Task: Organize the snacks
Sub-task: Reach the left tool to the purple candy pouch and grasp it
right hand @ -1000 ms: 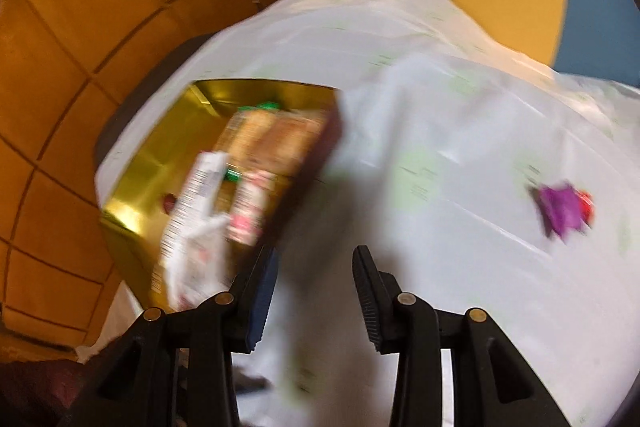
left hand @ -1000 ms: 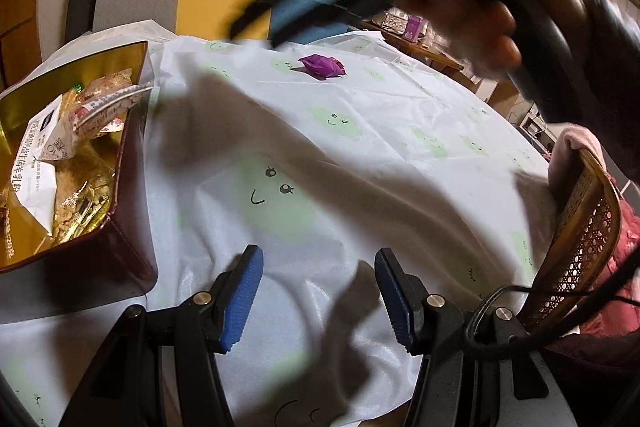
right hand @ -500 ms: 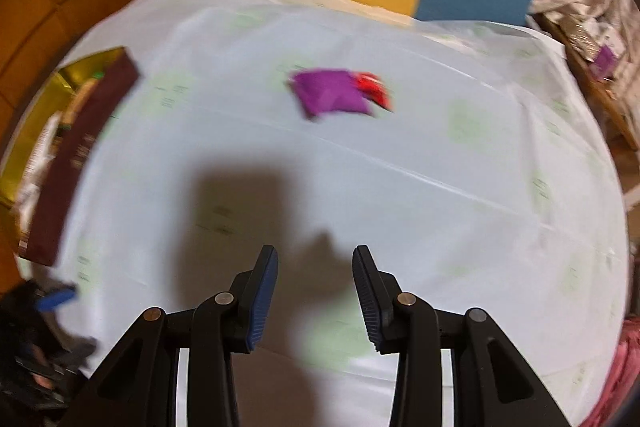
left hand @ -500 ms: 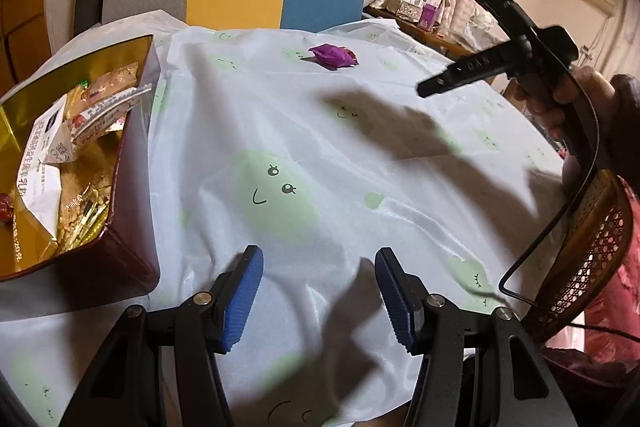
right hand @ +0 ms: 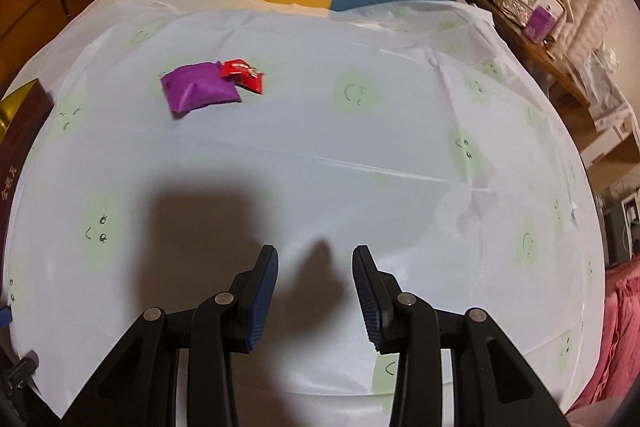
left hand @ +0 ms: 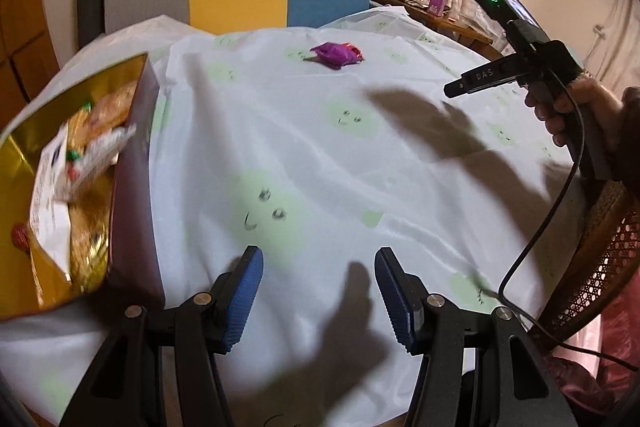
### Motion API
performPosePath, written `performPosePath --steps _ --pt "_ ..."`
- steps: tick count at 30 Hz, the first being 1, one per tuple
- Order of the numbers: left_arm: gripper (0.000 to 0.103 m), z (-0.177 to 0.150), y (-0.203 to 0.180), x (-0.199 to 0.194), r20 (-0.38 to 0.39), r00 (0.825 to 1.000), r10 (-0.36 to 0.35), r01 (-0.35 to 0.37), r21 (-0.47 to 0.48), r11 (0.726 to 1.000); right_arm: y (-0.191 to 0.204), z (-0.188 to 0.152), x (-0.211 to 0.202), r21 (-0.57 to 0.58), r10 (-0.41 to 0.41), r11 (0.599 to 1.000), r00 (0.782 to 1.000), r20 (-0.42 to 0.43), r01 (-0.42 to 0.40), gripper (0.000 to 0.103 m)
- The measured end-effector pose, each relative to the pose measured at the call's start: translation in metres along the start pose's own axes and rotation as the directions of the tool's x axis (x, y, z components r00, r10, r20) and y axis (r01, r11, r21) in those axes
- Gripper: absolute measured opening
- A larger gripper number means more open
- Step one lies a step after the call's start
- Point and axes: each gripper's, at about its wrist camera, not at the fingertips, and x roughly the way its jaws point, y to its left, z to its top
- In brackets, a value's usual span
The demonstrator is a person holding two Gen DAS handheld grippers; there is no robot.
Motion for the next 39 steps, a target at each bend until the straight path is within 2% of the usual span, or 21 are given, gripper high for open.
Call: performPosePath --steps 5,13,19,21,25,27,29,32,35,39 --pt "0.059 0.018 -0.008 0.001 0.006 1.0 0.006 -0.006 0.024 1.0 -0.008 0.001 -0.001 0.038 -0.011 0.999 1.0 -0.003 0.012 0.039" --pt "0.059 0.062 -0.013 0.022 -0.015 1.0 -0.002 0.002 0.014 1.0 -0.024 0.005 -0.004 0.115 -0.039 0.993 0.999 0.0 0.039 0.039" --pt "0.058 0.109 -0.006 0.047 -0.02 1.0 -0.018 0.017 -0.05 0.999 -0.037 0.006 -0.005 0.181 -0.048 0.982 0.999 -0.003 0.048 0.039" --pt "0.055 0.126 -0.005 0.057 -0.018 1.0 -0.021 0.02 -0.067 0.998 -0.04 0.007 -0.006 0.196 -0.04 0.98 0.999 0.001 0.039 0.039" --pt "0.054 0.16 -0.005 0.081 -0.024 1.0 -0.008 0.006 -0.053 0.999 -0.044 0.007 -0.009 0.216 -0.028 0.976 1.0 0.012 0.024 0.039" --pt "0.054 0.174 -0.008 0.092 -0.019 1.0 -0.002 0.001 -0.03 1.0 -0.046 0.007 -0.01 0.226 -0.018 0.974 1.0 0.016 0.014 0.039" --pt "0.058 0.19 -0.013 0.104 -0.012 1.0 0.022 -0.022 0.032 0.999 -0.047 0.007 -0.011 0.228 -0.009 0.974 1.0 0.021 0.004 0.039" --pt "0.062 0.211 -0.022 0.126 -0.025 1.0 0.012 -0.009 0.126 0.992 -0.047 0.007 -0.014 0.232 0.0 0.973 1.0 0.029 -0.007 0.039" --pt "0.066 0.224 -0.026 0.141 -0.035 0.999 0.017 -0.01 0.183 0.983 -0.047 0.007 -0.016 0.239 0.006 0.971 0.999 0.032 -0.013 0.039" --pt "0.066 0.235 -0.031 0.165 -0.065 0.997 0.029 -0.011 0.266 0.964 -0.049 0.007 -0.018 0.244 0.014 0.97 0.999 0.037 -0.023 0.039"
